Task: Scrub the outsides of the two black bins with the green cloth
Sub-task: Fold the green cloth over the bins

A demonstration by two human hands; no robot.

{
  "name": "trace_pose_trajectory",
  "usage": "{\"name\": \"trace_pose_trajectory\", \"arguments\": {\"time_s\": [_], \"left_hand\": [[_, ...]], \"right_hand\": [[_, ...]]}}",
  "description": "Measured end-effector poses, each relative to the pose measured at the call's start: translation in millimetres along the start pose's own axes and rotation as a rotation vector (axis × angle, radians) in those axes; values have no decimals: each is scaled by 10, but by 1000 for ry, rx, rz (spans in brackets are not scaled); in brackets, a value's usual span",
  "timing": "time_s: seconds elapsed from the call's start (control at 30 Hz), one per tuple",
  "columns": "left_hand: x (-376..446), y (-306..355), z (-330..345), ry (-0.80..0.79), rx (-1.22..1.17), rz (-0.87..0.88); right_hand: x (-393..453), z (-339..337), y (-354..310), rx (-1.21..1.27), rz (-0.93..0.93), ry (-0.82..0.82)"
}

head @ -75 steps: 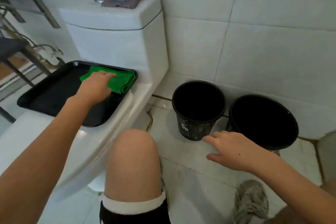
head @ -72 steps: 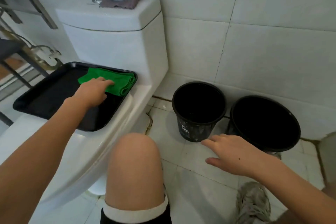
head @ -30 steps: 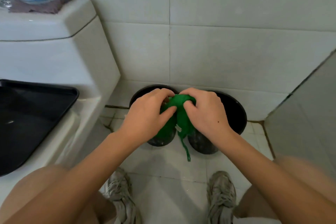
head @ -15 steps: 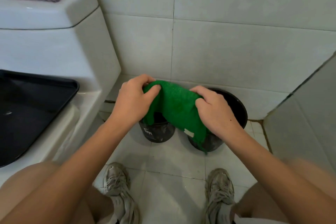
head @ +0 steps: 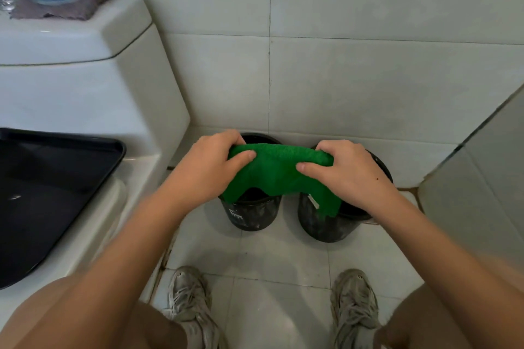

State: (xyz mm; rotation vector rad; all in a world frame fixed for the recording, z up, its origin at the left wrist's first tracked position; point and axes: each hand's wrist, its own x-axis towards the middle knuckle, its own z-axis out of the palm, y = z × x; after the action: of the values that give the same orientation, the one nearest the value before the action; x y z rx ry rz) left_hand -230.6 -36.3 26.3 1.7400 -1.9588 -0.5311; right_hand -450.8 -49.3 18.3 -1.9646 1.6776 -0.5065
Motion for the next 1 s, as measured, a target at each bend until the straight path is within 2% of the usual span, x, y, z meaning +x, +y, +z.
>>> {"name": "trace_pose_trajectory", "arguments": {"time_s": [0.17,0.23,0.4,0.5,0.57,0.67,0.73,0.83,0.9,1.0], "left_hand": [[1,124,323,119,-212,-209],[-32,192,427,128,-290,-242],[-131,417,507,-42,-708,-216],[-127,442,427,-144,-866,-175],[-83,370,340,-95,-849,-171],[-11,212,275,122,-499,11],[4,142,262,125,-424,83],[26,126,206,-30,-612,59],[25,148,195,-95,-702,82],[-6,192,276,-33,-717,83]], "right_hand": [[65,215,19,83,94,7],[74,329,19,211,125,-2],[16,475,-47,672,176,79],[5,412,-56,763,143,66],[8,345,-62,767,102,43],[8,230,-108,760,21,7],[12,129,-113,810,-16,-30],[-1,-22,-123,850,-85,-107],[-13,-34,-135,894,-70,-88],[-37,58,-151,992,64,28]]}}
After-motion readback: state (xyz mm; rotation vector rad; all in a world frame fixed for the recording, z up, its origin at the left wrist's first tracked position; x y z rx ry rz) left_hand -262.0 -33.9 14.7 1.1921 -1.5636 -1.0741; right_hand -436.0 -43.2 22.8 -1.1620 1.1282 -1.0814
